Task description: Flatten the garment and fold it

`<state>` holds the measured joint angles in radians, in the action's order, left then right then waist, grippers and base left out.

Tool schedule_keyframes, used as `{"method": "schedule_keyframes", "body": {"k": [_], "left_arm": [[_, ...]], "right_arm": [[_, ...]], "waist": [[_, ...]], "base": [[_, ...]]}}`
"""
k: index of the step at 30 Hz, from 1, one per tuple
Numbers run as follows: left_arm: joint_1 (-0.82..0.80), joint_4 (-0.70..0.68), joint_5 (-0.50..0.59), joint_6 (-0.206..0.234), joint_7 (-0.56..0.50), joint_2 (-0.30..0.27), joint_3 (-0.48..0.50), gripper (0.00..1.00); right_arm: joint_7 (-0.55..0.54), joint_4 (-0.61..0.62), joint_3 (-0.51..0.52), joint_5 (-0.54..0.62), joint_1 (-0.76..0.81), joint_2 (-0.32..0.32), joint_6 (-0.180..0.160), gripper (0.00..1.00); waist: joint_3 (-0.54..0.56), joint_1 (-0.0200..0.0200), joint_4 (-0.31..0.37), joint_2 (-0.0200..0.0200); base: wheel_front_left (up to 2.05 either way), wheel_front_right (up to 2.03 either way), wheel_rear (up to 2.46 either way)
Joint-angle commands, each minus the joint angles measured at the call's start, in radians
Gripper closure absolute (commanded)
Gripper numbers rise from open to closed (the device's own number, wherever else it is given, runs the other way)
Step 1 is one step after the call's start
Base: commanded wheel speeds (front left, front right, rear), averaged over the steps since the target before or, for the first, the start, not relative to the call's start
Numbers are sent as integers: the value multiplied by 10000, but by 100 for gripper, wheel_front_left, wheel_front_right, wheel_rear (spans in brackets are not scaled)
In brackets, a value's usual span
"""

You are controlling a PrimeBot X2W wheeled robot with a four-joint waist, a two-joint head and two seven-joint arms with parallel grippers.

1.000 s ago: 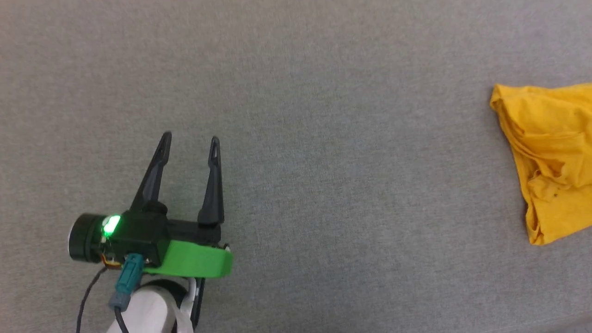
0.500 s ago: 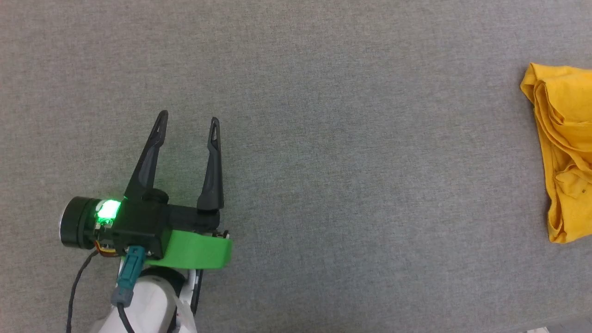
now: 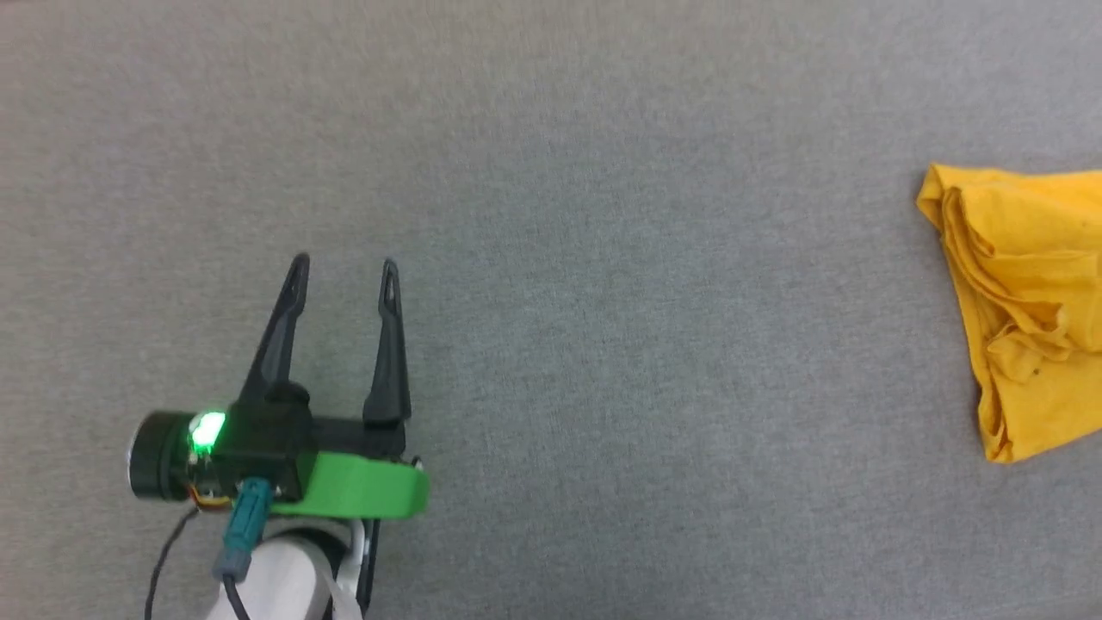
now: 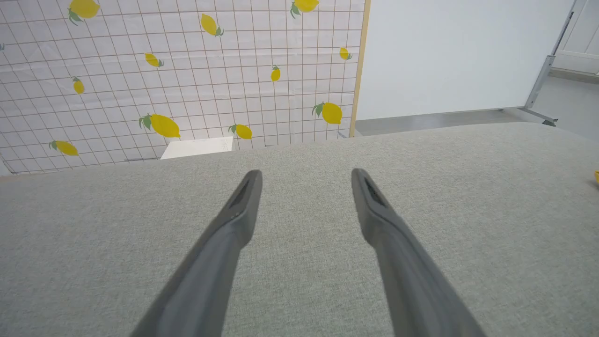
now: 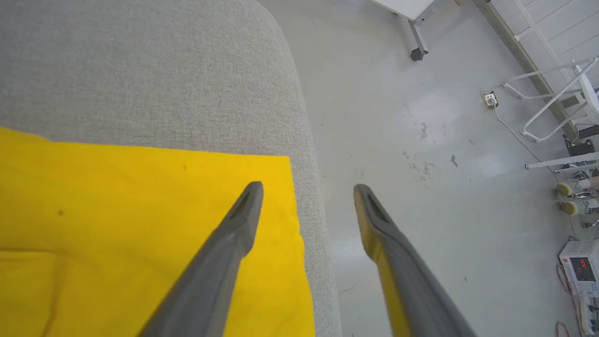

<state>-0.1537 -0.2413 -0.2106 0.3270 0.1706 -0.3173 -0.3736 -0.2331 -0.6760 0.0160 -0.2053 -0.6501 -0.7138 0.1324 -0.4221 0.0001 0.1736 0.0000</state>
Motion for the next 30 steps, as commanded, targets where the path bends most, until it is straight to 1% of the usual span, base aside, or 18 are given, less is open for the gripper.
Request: {"method": "schedule_keyframes", "body": {"k": [1,5,9,14,18,22,23,24,30], "left_arm": [[222,87,-63,43,97,-19,18,0],[693,286,-369,20,190,-9,60,0],[1045,360,-649,-33,263,7,94,0],[1366,528,-953,-146,367,51,86,0],[1742,664,-1158,-195,470,46,116,0],[2131,834,-1325,-253,572,30,133,0],[2304,956,-1397,-297,629,35,135,0],[2395,1032,-1449,-322,662,64,134,0],[2766,1542,-1579,-507,813,237,62,0]], "right_arm": [[149,220,171,-144,374,335,-17,0],[391,1315,735,-310,1424,1213,-17,0],[634,2954,1279,-397,2608,2108,-17,0],[1170,5155,1810,41,4018,3308,-17,0],[1488,6554,2020,593,5124,4335,-17,0],[1746,7410,2085,1120,6069,5109,-17,0],[1941,7700,2050,1407,6478,5418,-17,0],[2050,7801,1995,1579,6708,5581,-17,0],[2601,7759,1924,2229,7762,6332,-17,0]], "waist": [[1036,-1,-229,0],[1875,-1,-412,0],[2480,-1,-632,0],[3124,-1,-878,0],[3560,-1,-1021,0],[3855,-1,-1153,0],[3957,-1,-1209,0],[4006,-1,-1234,0],[4175,-1,-1364,0]], "base": [[0,0,0],[0,0,0],[0,0,0],[0,0,0],[0,0,0],[0,0,0],[0,0,0],[0,0,0],[0,0,0]]}}
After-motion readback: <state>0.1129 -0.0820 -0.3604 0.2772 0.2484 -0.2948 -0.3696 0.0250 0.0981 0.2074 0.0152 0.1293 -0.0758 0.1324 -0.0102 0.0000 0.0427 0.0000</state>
